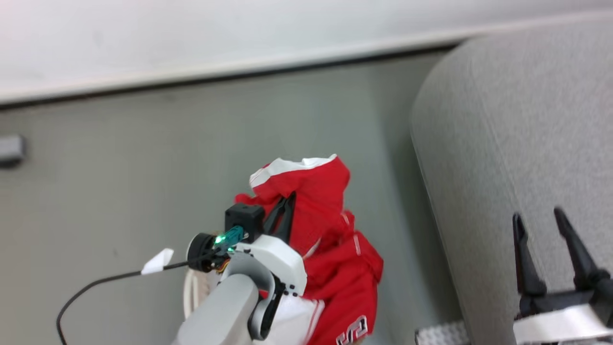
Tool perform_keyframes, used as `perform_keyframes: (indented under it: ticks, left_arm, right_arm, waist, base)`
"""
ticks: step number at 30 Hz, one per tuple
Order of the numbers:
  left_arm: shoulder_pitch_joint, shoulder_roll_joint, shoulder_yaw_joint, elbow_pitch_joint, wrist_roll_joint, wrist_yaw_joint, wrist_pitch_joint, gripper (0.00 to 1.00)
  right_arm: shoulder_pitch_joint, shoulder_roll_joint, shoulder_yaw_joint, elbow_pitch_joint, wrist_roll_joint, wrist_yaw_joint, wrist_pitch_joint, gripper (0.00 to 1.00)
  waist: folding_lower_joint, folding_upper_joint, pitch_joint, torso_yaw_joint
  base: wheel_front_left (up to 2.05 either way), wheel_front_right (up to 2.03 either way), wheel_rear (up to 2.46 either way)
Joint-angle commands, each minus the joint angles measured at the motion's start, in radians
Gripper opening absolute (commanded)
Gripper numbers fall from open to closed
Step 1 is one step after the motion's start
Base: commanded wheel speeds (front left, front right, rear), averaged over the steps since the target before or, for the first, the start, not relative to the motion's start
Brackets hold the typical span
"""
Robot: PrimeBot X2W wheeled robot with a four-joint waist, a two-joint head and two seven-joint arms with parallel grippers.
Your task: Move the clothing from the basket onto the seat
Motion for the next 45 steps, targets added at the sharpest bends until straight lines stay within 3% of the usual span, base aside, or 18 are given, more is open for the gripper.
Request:
perform_keyframes:
  ticks: [1, 10, 20, 28, 38, 45]
  left_arm:
    - [0.033, 0.01, 0.015, -0.021, -0.012, -0.006, -0.001, 0.0]
    - [0.11, 0.043, 0.071, -0.129, -0.039, -0.027, 0.0, 0.0]
    - [0.168, 0.102, 0.09, -0.288, -0.075, -0.01, 0.055, 0.0]
    - [0.215, 0.147, 0.098, -0.418, -0.083, 0.026, 0.111, 0.0]
    - [0.24, 0.168, 0.09, -0.485, -0.081, 0.051, 0.14, 0.0]
    - [0.217, 0.158, 0.075, -0.518, -0.076, 0.056, 0.155, 0.0]
  right_arm:
    - [0.037, -0.005, 0.0, 0.008, -0.007, -0.002, -0.003, 1.0]
    - [0.163, 0.001, 0.003, 0.032, -0.019, -0.002, -0.003, 1.0]
    - [0.233, 0.001, 0.012, 0.027, -0.025, -0.002, -0.003, 1.0]
    - [0.263, 0.009, 0.023, 0.022, -0.026, -0.002, -0.003, 1.0]
    - [0.271, 0.004, 0.041, 0.0, -0.017, -0.002, -0.003, 1.0]
    - [0.226, -0.023, 0.176, -0.013, 0.094, -0.002, -0.003, 1.0]
  waist:
    - [0.0003, 0.0, -0.133, 0.06]
    - [0.0003, 0.0, -0.303, 0.091]
    - [0.0003, 0.0, -0.4, 0.082]
    - [0.0003, 0.0, -0.433, 0.06]
    - [0.0003, 0.0, -0.431, 0.049]
    - [0.0003, 0.0, -0.416, 0.053]
  base:
    - [0.0, 0.0, 0.0]
    - [0.0, 0.0, 0.0]
    - [0.0, 0.0, 0.0]
    - [0.0, 0.0, 0.0]
    - [0.0, 0.0, 0.0]
    - [0.0, 0.0, 0.0]
